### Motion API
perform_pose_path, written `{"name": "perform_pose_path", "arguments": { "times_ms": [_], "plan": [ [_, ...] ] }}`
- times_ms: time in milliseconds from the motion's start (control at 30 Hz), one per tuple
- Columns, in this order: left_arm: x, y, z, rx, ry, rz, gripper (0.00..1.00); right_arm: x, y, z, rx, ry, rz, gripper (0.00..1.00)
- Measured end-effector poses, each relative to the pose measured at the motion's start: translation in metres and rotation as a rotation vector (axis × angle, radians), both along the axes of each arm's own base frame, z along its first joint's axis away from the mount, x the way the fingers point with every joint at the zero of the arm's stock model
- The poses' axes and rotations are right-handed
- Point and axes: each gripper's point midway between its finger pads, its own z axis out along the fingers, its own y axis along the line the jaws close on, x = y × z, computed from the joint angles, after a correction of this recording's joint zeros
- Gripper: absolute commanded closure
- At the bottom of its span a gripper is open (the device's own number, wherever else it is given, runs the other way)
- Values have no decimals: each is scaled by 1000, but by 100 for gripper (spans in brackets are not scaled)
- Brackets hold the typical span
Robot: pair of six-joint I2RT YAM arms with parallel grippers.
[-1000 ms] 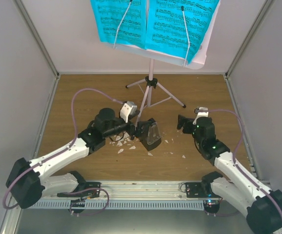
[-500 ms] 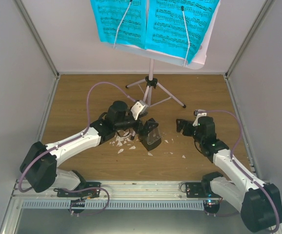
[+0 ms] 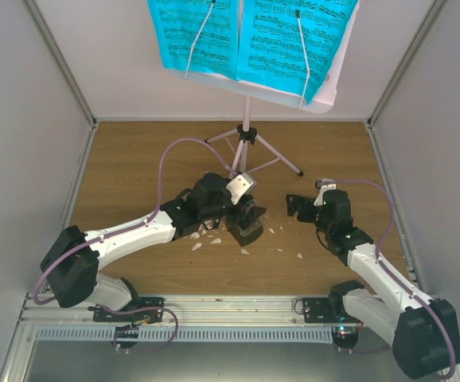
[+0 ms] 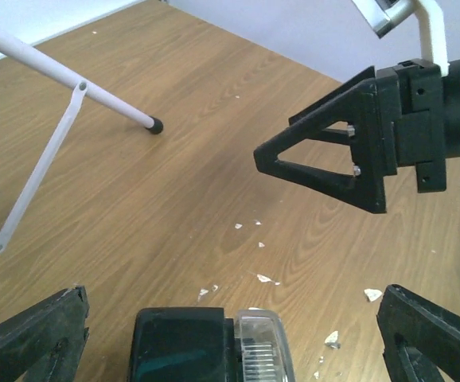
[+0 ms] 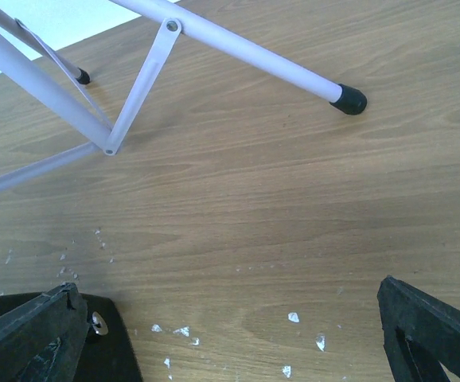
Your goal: Pack up the instrument practice props
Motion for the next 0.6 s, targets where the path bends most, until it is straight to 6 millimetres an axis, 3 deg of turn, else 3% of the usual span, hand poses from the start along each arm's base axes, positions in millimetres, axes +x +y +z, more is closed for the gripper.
{"name": "perform_pose_path", "arguments": {
  "times_ms": [200,600],
  "plan": [
    [4,3,-1,16,-24,31,22,-2,0,-5,-2,9,2,0],
    [6,6,-5,29,-29,45,51,-3,0,-6,-1,12,4,0]
  ]
}}
